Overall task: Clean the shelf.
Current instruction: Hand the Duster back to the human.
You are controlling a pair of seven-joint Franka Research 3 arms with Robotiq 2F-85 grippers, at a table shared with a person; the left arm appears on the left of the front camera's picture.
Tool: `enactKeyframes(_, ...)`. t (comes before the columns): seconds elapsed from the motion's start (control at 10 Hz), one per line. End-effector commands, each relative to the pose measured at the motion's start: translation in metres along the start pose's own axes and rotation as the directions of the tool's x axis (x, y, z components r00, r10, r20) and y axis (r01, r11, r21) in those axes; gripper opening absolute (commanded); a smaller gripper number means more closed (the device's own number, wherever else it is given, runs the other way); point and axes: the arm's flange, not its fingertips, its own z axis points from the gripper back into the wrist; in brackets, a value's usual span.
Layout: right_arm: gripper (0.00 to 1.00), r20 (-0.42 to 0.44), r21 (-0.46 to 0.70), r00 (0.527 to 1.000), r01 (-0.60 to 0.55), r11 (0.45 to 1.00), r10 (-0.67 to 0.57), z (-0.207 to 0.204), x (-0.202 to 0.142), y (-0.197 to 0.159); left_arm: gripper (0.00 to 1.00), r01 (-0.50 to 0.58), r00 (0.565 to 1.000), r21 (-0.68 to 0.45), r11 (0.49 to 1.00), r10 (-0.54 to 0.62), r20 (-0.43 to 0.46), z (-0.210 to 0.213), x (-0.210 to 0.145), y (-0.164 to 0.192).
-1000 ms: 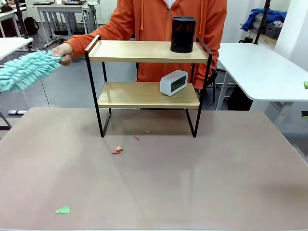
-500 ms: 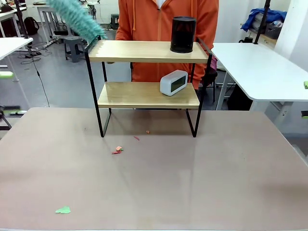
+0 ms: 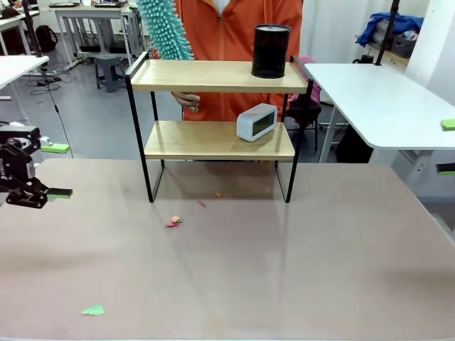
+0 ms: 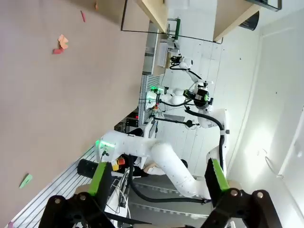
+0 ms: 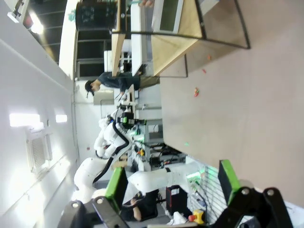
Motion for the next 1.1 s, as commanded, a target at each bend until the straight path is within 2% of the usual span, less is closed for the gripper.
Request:
enactKeyframes(0.0,1.00,-0.061,-0.004,0.996,0.068,0.998,-0.068,-0.088,-0.028,-0.019,1.00,0.007,1.000,-0.030,1.000,-0.007,0.001,0.008,-0.006,-0.009)
enactKeyframes(0.1,1.00,-0.144,-0.019,0.988,0.056,0.998,-0.059,-0.110,-0.036,-0.021,1.00,0.007,1.000,-0.030,1.000,-0.007,0.001,0.008,-0.006,-0.009)
enactKeyframes(0.2,1.00,-0.148,-0.047,0.988,0.042,0.998,-0.048,-0.116,-0.037,-0.022,1.00,0.007,1.000,-0.030,1.000,-0.007,0.001,0.008,-0.006,-0.009)
enactKeyframes(0.3,1.00,-0.114,-0.005,0.993,0.040,0.999,-0.040,-0.063,0.010,-0.002,1.00,0.007,1.000,-0.030,1.000,-0.007,0.001,0.008,-0.006,-0.009)
enactKeyframes(1.0,1.00,-0.114,-0.005,0.993,0.040,0.999,-0.040,-0.063,0.010,-0.002,1.00,0.007,1.000,-0.030,1.000,-0.007,0.001,0.008,-0.006,-0.009)
